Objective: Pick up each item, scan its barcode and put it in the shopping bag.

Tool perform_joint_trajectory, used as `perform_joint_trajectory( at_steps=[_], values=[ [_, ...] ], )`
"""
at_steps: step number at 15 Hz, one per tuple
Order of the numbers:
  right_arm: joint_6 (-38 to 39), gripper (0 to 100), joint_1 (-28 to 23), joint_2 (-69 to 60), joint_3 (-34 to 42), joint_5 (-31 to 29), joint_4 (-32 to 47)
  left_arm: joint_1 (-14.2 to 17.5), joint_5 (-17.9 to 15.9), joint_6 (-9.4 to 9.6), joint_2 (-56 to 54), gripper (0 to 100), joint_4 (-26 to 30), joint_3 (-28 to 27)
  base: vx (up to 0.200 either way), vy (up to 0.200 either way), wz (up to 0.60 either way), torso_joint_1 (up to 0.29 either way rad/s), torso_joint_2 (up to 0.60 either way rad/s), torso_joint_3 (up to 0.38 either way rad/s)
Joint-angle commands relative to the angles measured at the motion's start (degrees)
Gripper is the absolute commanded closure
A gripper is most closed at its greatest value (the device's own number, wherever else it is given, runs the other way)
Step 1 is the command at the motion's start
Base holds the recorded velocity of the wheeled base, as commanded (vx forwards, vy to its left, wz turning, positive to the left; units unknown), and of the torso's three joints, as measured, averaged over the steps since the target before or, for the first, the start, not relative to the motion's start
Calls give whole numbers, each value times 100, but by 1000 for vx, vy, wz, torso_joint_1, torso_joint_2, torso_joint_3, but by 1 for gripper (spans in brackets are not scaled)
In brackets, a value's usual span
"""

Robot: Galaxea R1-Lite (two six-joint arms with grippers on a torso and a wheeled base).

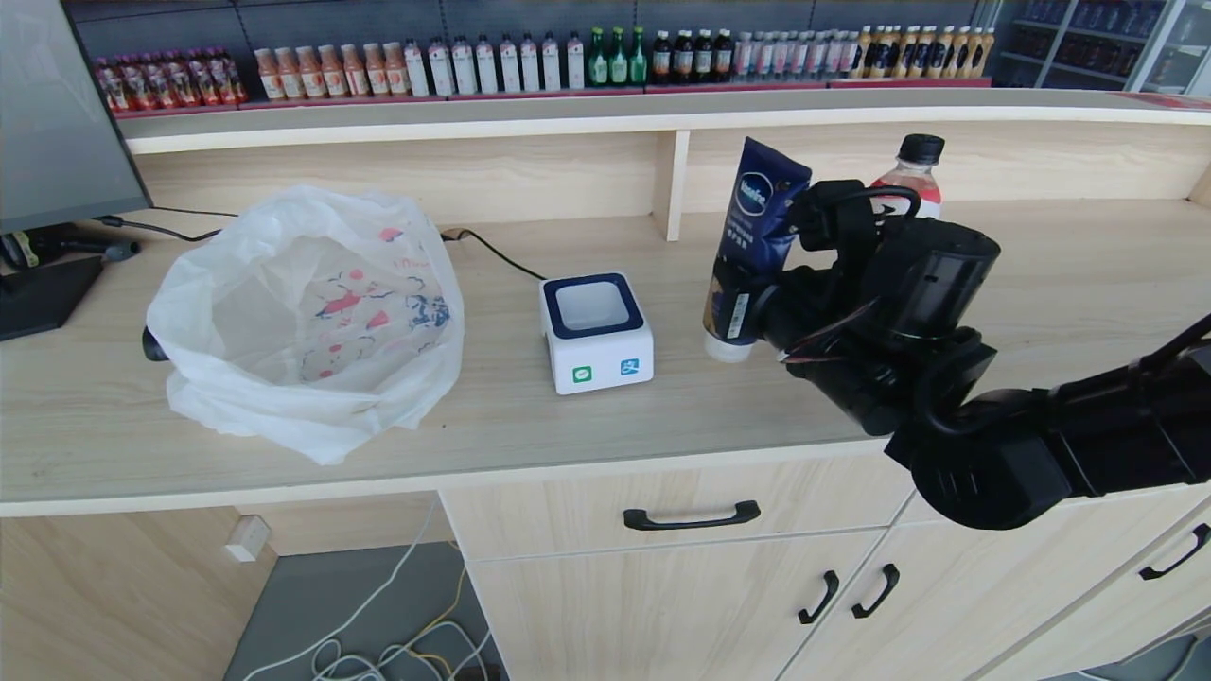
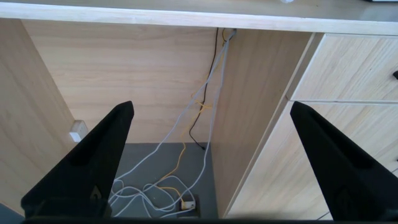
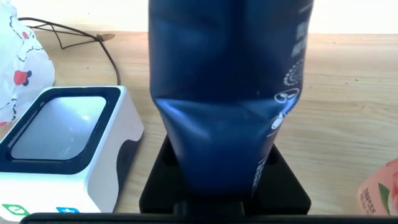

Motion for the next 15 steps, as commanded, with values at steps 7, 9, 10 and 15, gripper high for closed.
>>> perform_joint_trajectory(
  at_steps=[7,9,10,15],
  values=[
    [-12,100,31,-1203,1075,201,-127,-9,0,-10,-2,0,0,0,0,0,0,0,0,0],
    [-12,100,31,-1484,1260,289,-136,0,0,-1,-2,0,0,0,0,0,0,0,0,0],
    [-21,100,31,-1598,1365,297,-127,0,0,-1,-2,0,0,0,0,0,0,0,0,0],
    [-91,100,-39,-2969,2807,526,-136,0,0,-10,-2,0,0,0,0,0,0,0,0,0]
  ],
)
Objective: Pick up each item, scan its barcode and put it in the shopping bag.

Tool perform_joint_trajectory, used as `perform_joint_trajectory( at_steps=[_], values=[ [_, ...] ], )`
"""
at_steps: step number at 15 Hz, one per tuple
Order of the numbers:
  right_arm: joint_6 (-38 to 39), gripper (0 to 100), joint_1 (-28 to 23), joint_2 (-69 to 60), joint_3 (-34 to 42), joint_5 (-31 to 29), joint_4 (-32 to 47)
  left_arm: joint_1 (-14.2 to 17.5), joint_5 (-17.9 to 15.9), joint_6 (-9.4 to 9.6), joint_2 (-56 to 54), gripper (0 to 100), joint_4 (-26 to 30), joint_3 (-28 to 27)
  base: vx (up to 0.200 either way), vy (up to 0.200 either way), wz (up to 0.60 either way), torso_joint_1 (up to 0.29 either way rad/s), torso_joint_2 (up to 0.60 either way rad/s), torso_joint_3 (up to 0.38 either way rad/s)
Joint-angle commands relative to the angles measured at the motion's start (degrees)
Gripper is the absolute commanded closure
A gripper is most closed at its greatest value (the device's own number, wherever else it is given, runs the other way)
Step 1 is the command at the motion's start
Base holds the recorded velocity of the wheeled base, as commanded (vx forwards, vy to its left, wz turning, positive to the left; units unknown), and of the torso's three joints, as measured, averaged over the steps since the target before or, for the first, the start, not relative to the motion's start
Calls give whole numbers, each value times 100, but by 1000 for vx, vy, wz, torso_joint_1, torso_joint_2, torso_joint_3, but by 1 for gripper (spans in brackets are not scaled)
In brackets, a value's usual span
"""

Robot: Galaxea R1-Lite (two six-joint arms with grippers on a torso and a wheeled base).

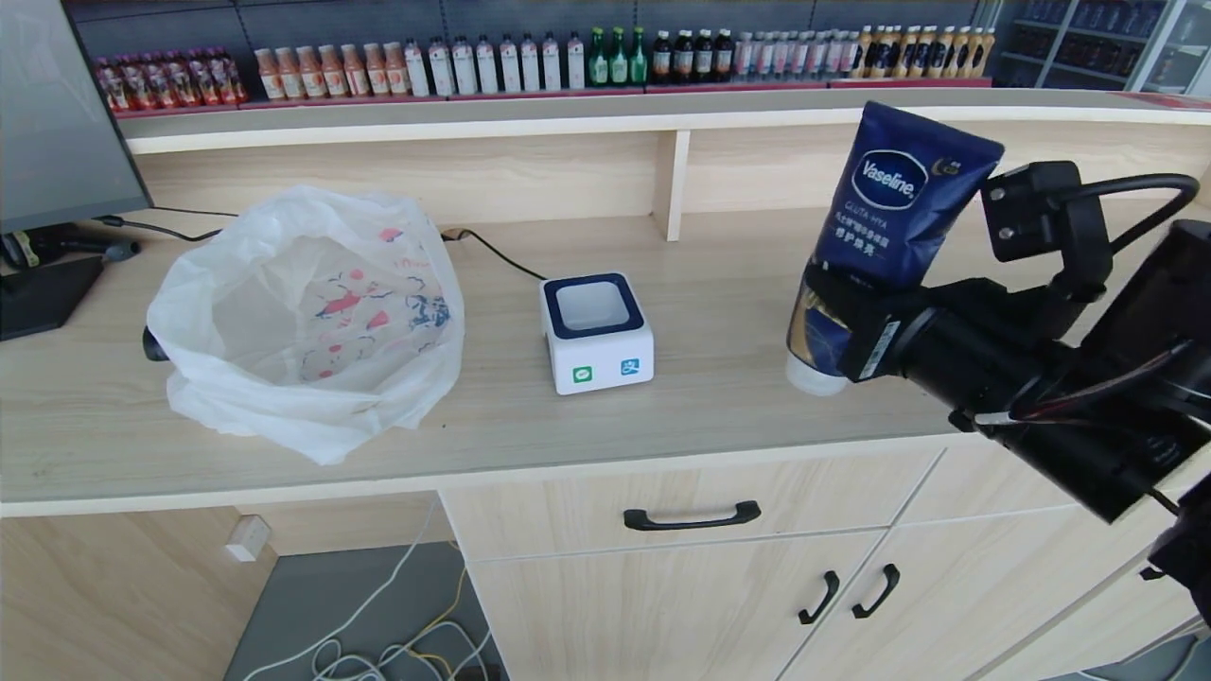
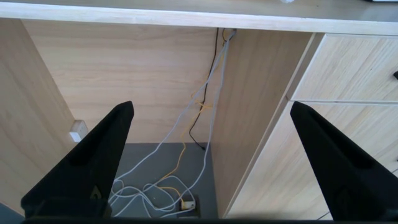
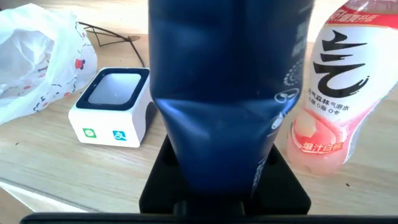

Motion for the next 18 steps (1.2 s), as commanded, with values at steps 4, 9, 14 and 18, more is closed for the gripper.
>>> perform_joint_trajectory(
  at_steps=[4,9,14,18],
  values=[
    [-20,100,-286,-1373,1058,373,13,-9,0,2,-2,0,0,0,0,0,0,0,0,0],
    [-46,100,-295,-1373,997,399,13,-9,0,2,-2,0,0,0,0,0,0,0,0,0],
    [-468,100,-295,-1391,1023,733,31,0,0,2,-2,0,0,0,0,0,0,0,0,0],
    [-1399,100,-286,-1611,979,1331,365,0,0,-7,-2,0,0,0,0,0,0,0,0,0]
  ],
)
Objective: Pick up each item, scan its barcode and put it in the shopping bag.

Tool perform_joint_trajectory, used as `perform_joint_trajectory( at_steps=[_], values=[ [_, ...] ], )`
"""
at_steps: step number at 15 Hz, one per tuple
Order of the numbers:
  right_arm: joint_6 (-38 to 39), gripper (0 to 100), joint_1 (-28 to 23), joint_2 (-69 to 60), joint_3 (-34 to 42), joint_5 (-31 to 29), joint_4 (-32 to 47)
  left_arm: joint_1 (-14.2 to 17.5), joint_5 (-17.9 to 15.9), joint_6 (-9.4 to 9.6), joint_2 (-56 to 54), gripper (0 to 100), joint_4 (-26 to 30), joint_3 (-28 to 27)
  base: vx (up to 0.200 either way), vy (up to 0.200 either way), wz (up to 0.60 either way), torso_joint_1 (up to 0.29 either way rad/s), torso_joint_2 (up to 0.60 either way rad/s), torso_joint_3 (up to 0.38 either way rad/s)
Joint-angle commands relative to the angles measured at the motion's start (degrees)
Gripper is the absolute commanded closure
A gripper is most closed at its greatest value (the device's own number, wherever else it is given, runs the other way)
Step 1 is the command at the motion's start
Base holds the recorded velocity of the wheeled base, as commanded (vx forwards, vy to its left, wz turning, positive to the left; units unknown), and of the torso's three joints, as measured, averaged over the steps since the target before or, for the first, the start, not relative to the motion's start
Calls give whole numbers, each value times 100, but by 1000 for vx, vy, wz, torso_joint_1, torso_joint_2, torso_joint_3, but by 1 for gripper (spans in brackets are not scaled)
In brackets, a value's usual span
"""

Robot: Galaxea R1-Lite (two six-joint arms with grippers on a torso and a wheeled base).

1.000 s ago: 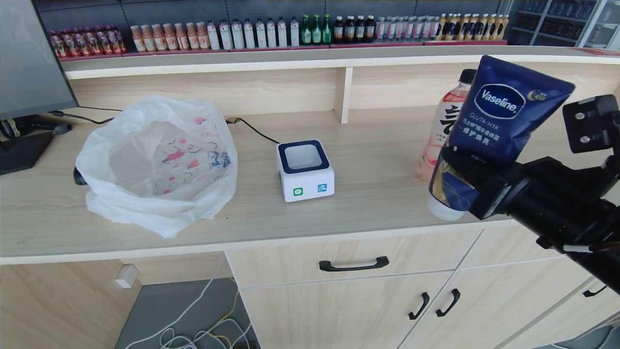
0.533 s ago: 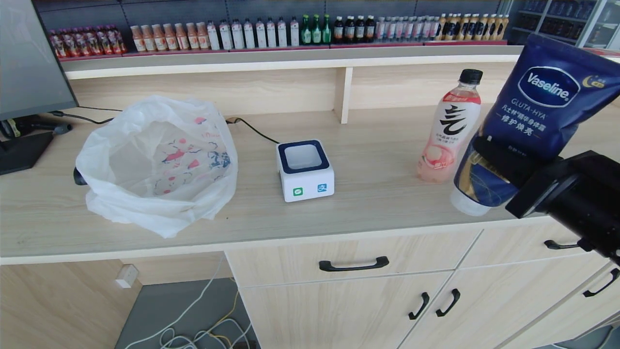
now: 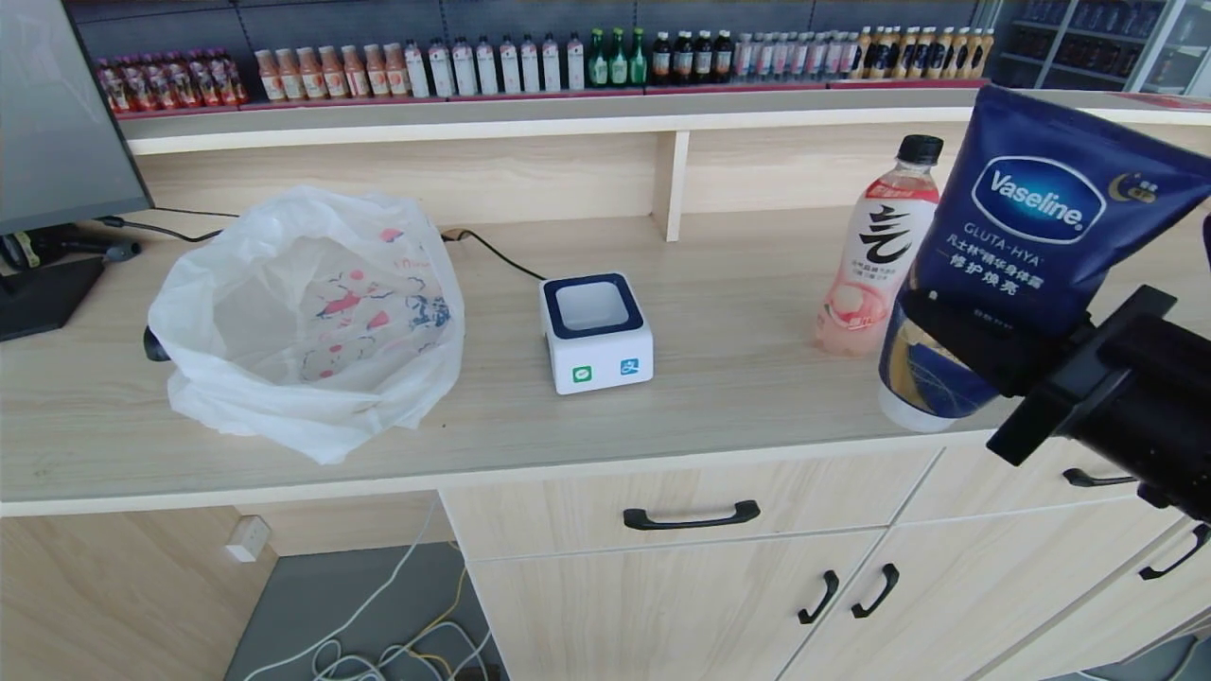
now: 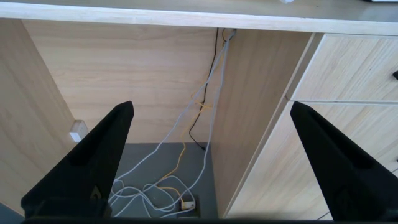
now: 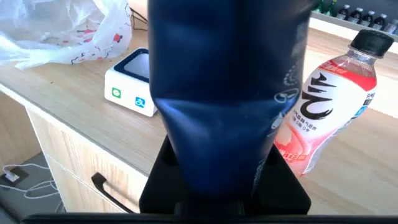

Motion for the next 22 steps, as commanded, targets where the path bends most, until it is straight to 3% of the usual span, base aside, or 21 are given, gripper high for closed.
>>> perform_joint_trajectory(
  at_steps=[1,2,4,8,11,16,22],
  values=[
    [-292,100,-2,-179,-41,221,165,-9,0,-7,-2,0,0,0,0,0,0,0,0,0],
    [-512,100,-2,-241,-41,423,314,0,0,2,-2,0,0,0,0,0,0,0,0,0],
    [-1057,100,560,-117,-296,441,296,-9,0,2,-2,0,0,0,0,0,0,0,0,0],
    [-2041,100,1694,304,-771,-614,288,0,0,2,-2,0,0,0,0,0,0,0,0,0],
    [-2735,100,1703,665,-736,-614,-20,0,0,2,-2,0,0,0,0,0,0,0,0,0],
    [-3632,100,1694,1447,-490,-350,-1233,0,0,2,-2,0,0,0,0,0,0,0,0,0],
    [-5143,100,1720,1605,460,-78,-2516,0,0,2,-2,0,0,0,0,0,0,0,0,0]
  ],
)
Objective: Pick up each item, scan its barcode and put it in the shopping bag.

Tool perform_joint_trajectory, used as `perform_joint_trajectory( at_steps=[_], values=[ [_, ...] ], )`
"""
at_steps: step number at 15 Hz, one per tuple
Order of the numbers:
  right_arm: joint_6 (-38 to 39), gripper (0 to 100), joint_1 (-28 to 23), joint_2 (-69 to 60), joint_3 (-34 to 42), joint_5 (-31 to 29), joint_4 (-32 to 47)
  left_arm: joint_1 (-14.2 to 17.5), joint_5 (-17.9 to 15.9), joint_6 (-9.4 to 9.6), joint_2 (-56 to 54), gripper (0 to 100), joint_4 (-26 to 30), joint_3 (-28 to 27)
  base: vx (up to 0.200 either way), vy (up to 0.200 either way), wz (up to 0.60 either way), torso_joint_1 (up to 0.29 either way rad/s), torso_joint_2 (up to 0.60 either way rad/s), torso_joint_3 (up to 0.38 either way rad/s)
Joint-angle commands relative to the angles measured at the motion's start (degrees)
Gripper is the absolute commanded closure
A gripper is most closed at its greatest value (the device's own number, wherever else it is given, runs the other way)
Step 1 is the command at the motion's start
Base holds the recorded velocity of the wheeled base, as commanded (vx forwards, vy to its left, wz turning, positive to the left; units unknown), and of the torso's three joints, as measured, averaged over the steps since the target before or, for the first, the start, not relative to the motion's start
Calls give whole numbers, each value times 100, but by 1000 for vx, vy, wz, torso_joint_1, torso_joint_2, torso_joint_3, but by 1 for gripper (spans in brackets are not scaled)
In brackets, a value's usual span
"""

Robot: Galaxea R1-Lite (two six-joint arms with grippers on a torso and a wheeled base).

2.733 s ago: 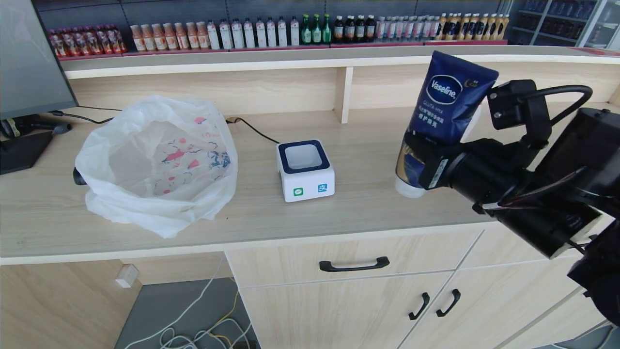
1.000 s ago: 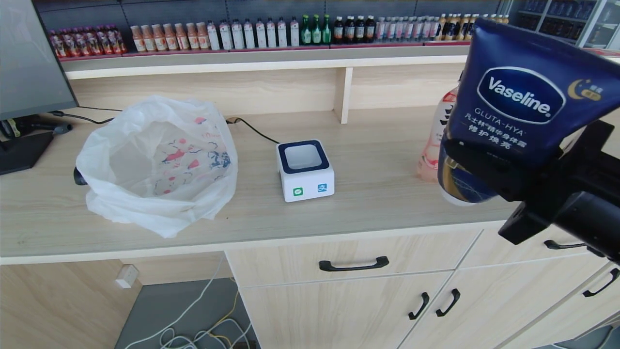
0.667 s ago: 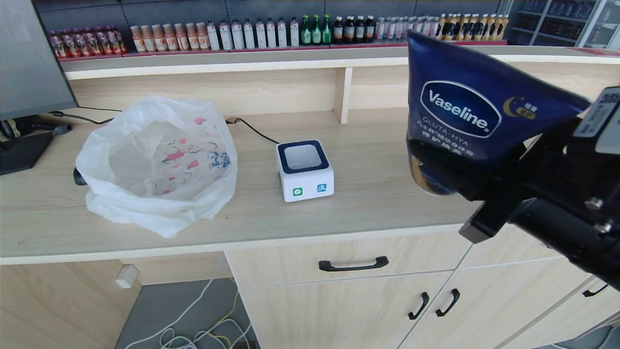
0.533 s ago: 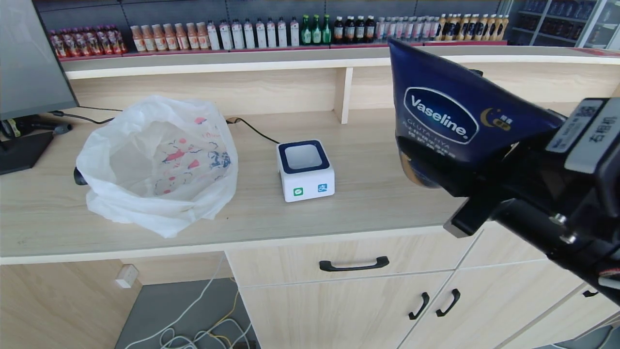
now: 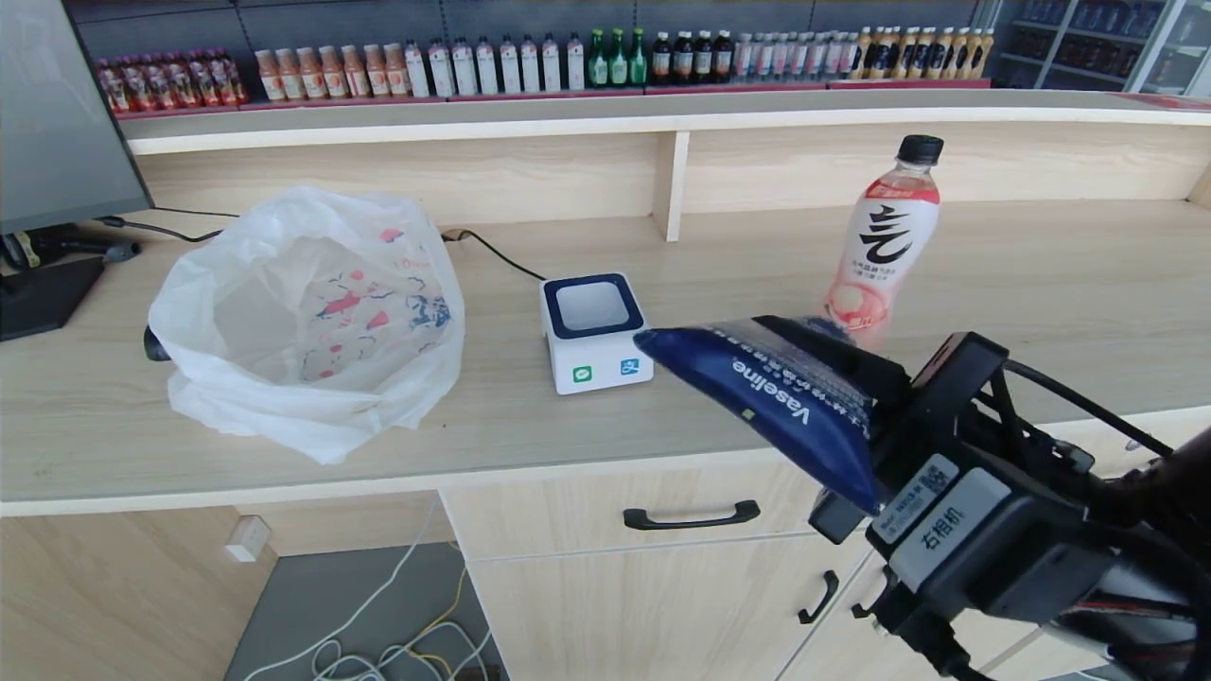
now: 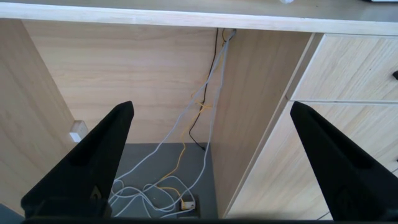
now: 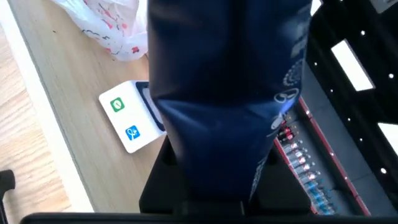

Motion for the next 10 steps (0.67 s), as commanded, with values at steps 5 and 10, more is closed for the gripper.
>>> perform_joint_trajectory(
  at_steps=[5,10],
  values=[
    [-1267,100,131,73,623,646,-367,2,0,-1,-2,0,0,0,0,0,0,0,0,0],
    [-1760,100,175,46,448,1182,-367,2,0,-1,-2,0,0,0,0,0,0,0,0,0]
  ],
)
